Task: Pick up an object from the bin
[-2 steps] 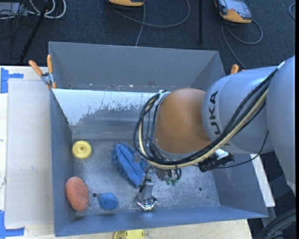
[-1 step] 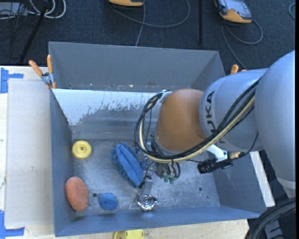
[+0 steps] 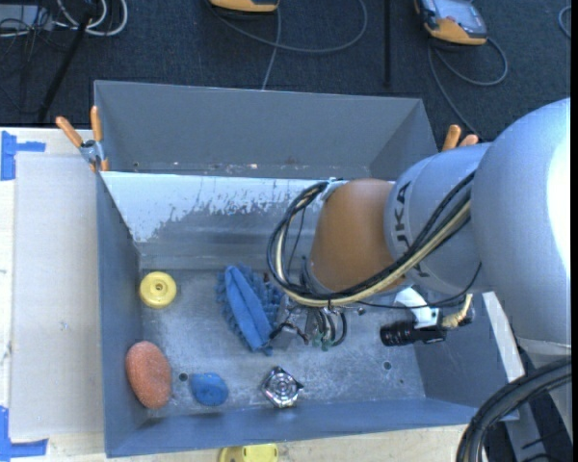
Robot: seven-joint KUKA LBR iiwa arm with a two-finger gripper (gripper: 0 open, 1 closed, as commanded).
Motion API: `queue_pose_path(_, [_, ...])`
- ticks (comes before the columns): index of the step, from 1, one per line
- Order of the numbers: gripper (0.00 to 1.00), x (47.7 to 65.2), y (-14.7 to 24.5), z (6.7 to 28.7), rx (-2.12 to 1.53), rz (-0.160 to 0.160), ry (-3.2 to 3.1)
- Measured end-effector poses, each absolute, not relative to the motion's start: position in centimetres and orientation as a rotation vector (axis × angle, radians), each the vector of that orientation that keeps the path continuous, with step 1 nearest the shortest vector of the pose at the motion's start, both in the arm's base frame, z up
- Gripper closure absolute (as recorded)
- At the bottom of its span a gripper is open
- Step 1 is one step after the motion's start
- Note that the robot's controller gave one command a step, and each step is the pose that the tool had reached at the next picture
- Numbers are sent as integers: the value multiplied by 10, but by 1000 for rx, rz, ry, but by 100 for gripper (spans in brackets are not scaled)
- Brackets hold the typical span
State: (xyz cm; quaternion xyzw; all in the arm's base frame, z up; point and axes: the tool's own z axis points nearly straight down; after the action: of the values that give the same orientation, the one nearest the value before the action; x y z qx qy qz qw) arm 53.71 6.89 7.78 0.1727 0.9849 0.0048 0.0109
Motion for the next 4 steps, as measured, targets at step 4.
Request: queue_pose_path(4, [100,531,49,160,563,-1,3094])
